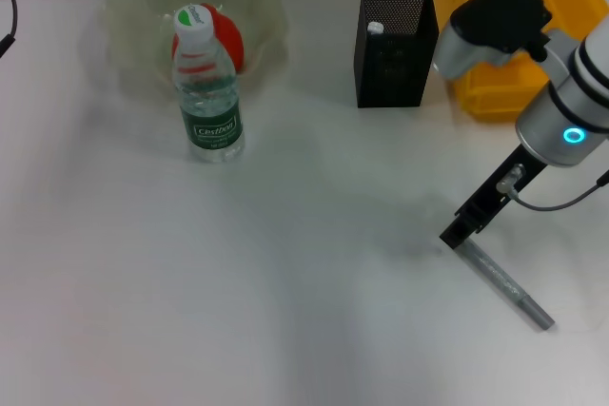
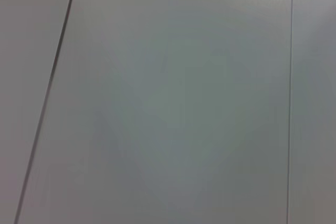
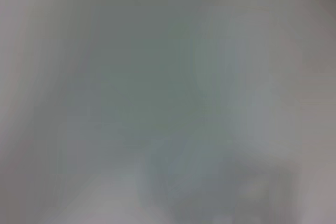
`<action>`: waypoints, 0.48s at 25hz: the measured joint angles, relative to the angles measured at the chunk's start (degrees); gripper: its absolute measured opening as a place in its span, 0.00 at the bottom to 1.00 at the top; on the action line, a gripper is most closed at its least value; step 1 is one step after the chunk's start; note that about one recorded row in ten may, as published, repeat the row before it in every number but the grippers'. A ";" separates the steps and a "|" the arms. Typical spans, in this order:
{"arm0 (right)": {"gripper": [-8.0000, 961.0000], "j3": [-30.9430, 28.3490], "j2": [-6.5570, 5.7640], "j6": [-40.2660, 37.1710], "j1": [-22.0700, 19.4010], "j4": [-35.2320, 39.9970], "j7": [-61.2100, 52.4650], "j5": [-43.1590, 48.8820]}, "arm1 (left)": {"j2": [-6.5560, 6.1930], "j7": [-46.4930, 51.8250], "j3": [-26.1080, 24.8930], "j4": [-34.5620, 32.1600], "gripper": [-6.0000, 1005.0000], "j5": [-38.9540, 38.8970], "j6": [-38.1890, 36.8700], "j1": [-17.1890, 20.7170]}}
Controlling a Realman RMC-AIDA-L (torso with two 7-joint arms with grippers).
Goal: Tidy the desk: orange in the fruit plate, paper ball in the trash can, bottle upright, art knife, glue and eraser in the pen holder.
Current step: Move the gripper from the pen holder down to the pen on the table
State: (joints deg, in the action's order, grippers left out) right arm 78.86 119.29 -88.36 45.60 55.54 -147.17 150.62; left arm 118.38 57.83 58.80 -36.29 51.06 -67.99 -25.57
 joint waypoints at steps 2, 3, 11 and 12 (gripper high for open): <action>0.35 1.51 0.05 0.22 0.30 -0.49 -0.30 0.36 | 0.01 -0.12 -0.15 0.00 0.73 0.00 -0.03 0.00; 0.35 2.05 0.05 0.30 0.38 -0.66 -0.43 0.41 | 0.00 -0.36 -0.35 0.00 0.73 0.00 -0.04 0.00; 0.34 3.59 0.07 0.53 1.10 -2.22 -0.68 0.55 | 0.01 -0.49 -0.44 0.00 0.73 0.01 -0.26 -0.01; 0.34 3.60 0.07 0.52 1.13 -2.38 -0.69 0.55 | 0.01 -0.50 -0.44 0.00 0.73 0.01 -0.29 0.00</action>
State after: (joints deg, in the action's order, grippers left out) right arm 82.47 119.36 -87.84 46.73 53.16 -147.86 151.17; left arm 118.39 57.33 58.36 -36.29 51.06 -68.28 -25.56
